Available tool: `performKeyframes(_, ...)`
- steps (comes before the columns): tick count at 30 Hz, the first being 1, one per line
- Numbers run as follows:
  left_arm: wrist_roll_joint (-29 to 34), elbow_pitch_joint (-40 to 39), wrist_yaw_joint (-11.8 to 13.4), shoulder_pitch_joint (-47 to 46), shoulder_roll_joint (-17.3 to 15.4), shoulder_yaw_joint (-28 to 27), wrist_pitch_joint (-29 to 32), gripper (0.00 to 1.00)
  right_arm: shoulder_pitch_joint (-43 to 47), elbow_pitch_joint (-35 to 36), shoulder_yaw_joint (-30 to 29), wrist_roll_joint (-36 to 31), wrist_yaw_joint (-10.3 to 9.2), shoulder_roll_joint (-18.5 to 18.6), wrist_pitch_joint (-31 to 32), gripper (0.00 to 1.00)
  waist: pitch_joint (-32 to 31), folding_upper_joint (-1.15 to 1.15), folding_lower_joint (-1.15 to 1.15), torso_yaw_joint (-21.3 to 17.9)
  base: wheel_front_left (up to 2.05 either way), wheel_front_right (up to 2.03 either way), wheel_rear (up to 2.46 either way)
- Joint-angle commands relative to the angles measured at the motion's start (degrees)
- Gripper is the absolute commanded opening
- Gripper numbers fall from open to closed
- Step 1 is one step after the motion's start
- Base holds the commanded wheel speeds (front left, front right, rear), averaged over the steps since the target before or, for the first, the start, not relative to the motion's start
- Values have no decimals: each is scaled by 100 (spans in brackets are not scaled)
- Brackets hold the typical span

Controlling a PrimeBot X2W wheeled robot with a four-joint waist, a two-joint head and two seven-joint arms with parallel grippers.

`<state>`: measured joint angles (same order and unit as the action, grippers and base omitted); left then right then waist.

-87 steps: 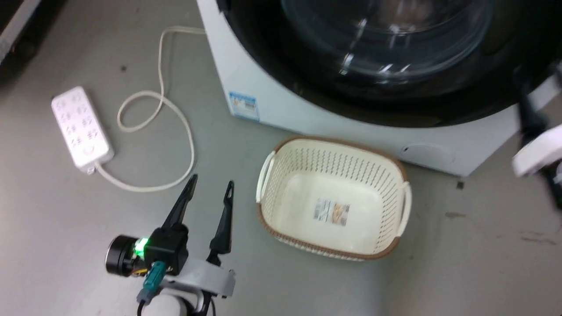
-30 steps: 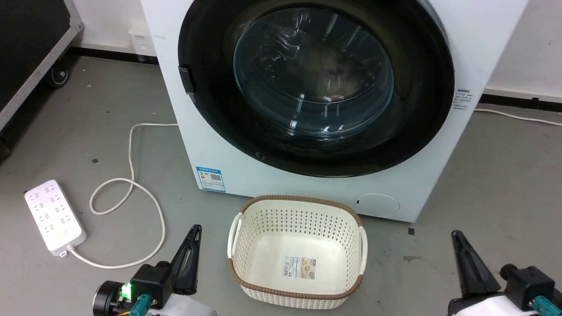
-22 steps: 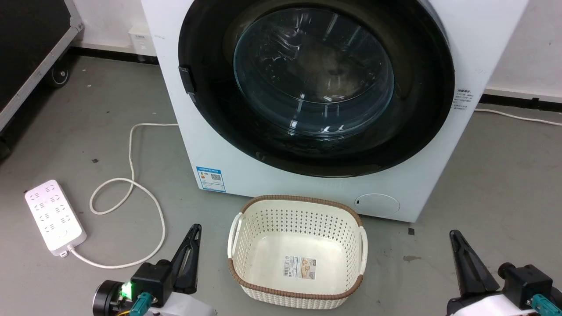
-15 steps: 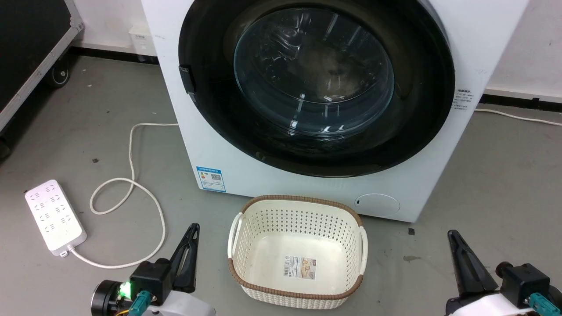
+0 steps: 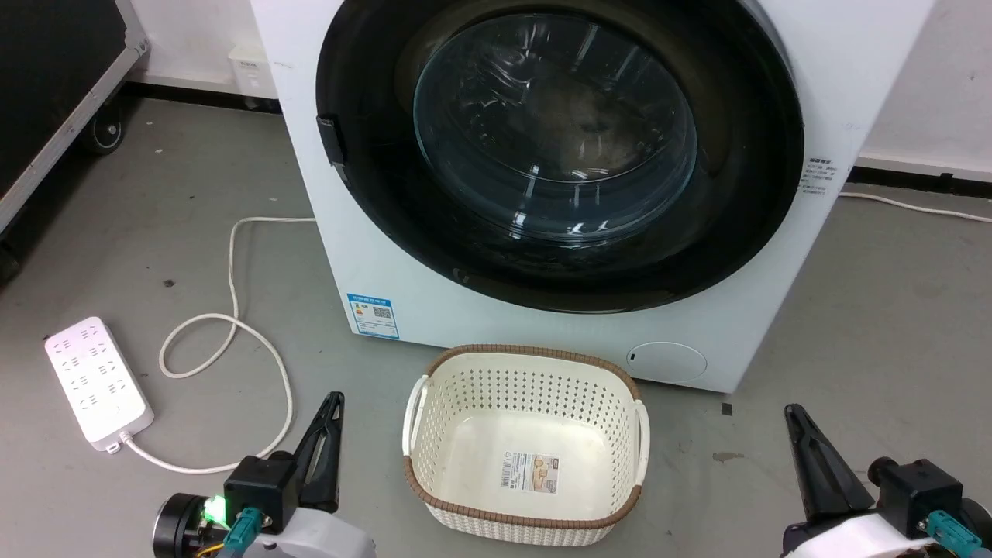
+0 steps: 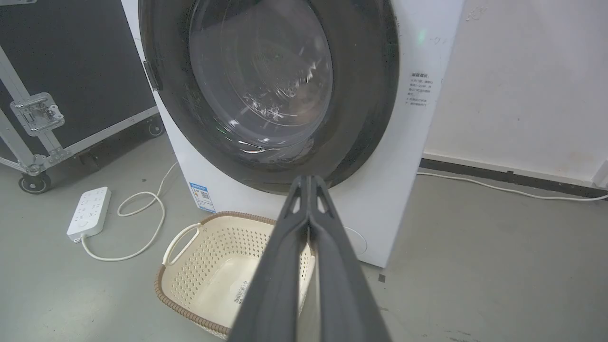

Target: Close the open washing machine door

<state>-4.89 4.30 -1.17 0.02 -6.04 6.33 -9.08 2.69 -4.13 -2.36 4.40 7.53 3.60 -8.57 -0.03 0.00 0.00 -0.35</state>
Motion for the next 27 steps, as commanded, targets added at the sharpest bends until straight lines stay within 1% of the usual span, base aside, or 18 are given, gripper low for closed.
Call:
performKeyframes(1,59,-38,16,-1,30,-39,34,0,-88,45,15,-55,-2,-26,33,0,0,0,0,1,0,0,0)
performKeyframes(27,215,-180,53,-2,134,-254,350,0,-153,178,95,-195,-3,-42,331,0,1,0,0,13,0,0,0)
